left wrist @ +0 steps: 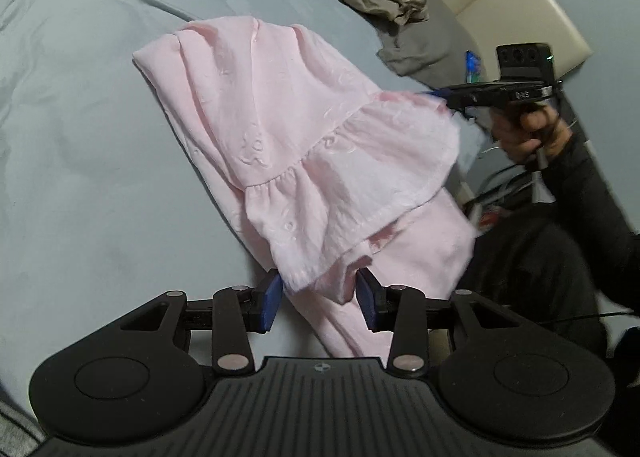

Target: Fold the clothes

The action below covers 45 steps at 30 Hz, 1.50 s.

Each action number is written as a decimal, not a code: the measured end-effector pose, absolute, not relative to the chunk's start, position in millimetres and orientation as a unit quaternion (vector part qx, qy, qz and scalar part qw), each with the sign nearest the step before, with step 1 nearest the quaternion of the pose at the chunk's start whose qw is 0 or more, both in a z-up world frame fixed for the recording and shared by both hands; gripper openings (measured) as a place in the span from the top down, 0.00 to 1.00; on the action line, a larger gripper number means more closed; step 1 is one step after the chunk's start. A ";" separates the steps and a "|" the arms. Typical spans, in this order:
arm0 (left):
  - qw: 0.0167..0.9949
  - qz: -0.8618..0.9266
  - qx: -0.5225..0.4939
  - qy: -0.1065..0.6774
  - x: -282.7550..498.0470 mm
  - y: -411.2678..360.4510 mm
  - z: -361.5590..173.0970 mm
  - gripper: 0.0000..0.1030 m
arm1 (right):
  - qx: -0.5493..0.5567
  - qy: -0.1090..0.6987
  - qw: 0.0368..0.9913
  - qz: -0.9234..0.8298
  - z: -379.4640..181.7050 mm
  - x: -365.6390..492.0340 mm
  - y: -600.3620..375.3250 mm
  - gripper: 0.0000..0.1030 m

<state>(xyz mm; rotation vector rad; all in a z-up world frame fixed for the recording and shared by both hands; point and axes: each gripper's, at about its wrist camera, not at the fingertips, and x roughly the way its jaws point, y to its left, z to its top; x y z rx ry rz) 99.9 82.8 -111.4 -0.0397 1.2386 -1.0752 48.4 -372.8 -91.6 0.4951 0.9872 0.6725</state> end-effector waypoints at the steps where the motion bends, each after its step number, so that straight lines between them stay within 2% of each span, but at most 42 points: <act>1: 0.682 -0.481 -0.022 0.551 102.5 86.3 -107.8 0.61 | 0.237 0.453 0.802 0.309 -89.1 48.5 -374.7 0.43; 3: 0.692 -0.476 -0.040 0.542 113.3 92.3 -101.1 0.60 | 0.253 0.440 0.806 0.304 -86.6 51.5 -382.6 0.43; 5: 0.712 -0.458 -0.072 0.528 124.8 97.9 -98.0 0.54 | 0.255 0.437 0.817 0.276 -87.5 59.8 -377.5 0.43; 7: 0.743 -0.416 -0.095 0.516 134.7 97.2 -98.6 0.51 | 0.246 0.447 0.826 0.239 -90.9 68.1 -367.7 0.43; 10: 0.773 -0.362 -0.123 0.506 146.5 86.4 -102.8 0.51 | 0.234 0.468 0.830 0.192 -100.0 82.8 -351.4 0.43; 14: 0.756 -0.385 -0.169 0.502 152.6 70.7 -105.0 0.51 | 0.231 0.483 0.827 0.171 -107.1 93.2 -336.9 0.43; 17: 0.763 -0.375 -0.145 0.505 154.4 61.0 -105.1 0.48 | 0.230 0.491 0.826 0.159 -111.3 95.0 -335.4 0.43; 24: 0.760 -0.333 -0.118 0.545 158.2 39.5 -131.9 0.48 | 0.218 0.507 0.819 0.157 -116.7 95.5 -331.1 0.43; 25: 0.760 -0.331 -0.111 0.548 158.6 33.6 -135.9 0.48 | 0.219 0.506 0.818 0.160 -116.8 95.9 -330.1 0.49; 26: 0.761 -0.331 -0.107 0.547 159.1 27.5 -138.1 0.48 | 0.219 0.506 0.818 0.163 -117.0 96.5 -329.1 0.61; 27: 0.764 -0.331 -0.105 0.545 159.5 21.9 -139.3 0.48 | 0.220 0.506 0.817 0.165 -117.3 97.2 -328.2 0.67; 28: 0.766 -0.330 -0.103 0.542 160.2 17.7 -139.8 0.48 | 0.221 0.506 0.817 0.167 -117.2 97.6 -327.7 0.77; 31: 0.769 -0.325 -0.098 0.542 163.2 10.5 -138.3 0.48 | 0.218 0.505 0.817 0.175 -117.0 98.7 -325.4 0.85; 33: 0.768 -0.316 -0.099 0.548 165.9 7.7 -141.9 0.53 | 0.218 0.504 0.817 0.179 -117.4 99.9 -324.5 0.89; 34: 0.767 -0.315 -0.104 0.549 166.9 7.0 -143.3 0.75 | 0.218 0.503 0.817 0.178 -117.2 100.2 -324.6 0.91; 37: 0.770 -0.326 -0.118 0.536 167.3 9.8 -137.6 0.90 | 0.228 0.487 0.824 0.177 -112.8 100.1 -328.8 0.93; 45: 0.785 -0.327 -0.166 0.499 178.3 14.1 -122.3 0.92 | 0.280 0.406 0.849 0.188 -88.6 108.0 -347.3 0.96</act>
